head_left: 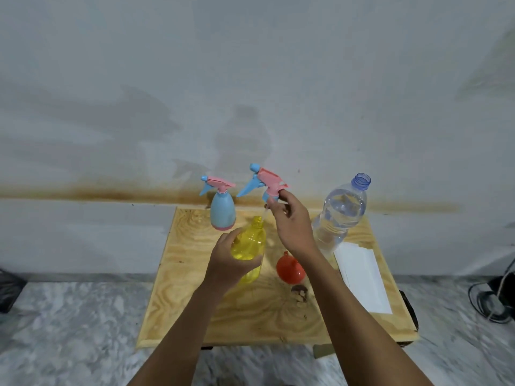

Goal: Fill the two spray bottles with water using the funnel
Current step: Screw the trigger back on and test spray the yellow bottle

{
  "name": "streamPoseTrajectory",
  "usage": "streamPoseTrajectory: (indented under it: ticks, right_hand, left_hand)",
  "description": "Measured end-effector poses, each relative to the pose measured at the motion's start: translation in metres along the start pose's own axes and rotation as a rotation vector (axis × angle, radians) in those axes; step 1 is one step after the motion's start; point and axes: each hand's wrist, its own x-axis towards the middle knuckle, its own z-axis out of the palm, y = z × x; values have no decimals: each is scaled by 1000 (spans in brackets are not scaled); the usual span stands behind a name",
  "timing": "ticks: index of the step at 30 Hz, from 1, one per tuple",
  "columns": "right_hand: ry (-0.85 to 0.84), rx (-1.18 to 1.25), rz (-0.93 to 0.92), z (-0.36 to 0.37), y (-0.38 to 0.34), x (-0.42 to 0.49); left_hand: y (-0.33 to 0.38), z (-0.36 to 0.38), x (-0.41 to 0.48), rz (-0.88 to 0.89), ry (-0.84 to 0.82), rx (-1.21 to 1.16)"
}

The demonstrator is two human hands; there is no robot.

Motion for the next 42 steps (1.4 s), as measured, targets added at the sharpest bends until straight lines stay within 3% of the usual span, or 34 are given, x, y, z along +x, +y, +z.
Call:
streamPoseTrajectory:
  ticks: [5,10,18,30,39,42]
  right_hand:
    - [-81,56,70,8,9,-12]
    - [-40,168,144,12,5,-15]
    - [6,207,158,14,9,-15]
    - [-61,304,118,2,1,-5]
    - [-133,129,67,9,-4,-9]
    - [-69,124,66,14,-4,-10]
  left_hand:
    - [8,1,1,57,30,-80]
    - [13,4,1,88,75,-97]
    - [17,2,5,91,97,-109]
    - [21,-5,12,90,120,-127]
    - [22,-6,9,138,151,-137]
    - [24,-6,9,143,154,-147]
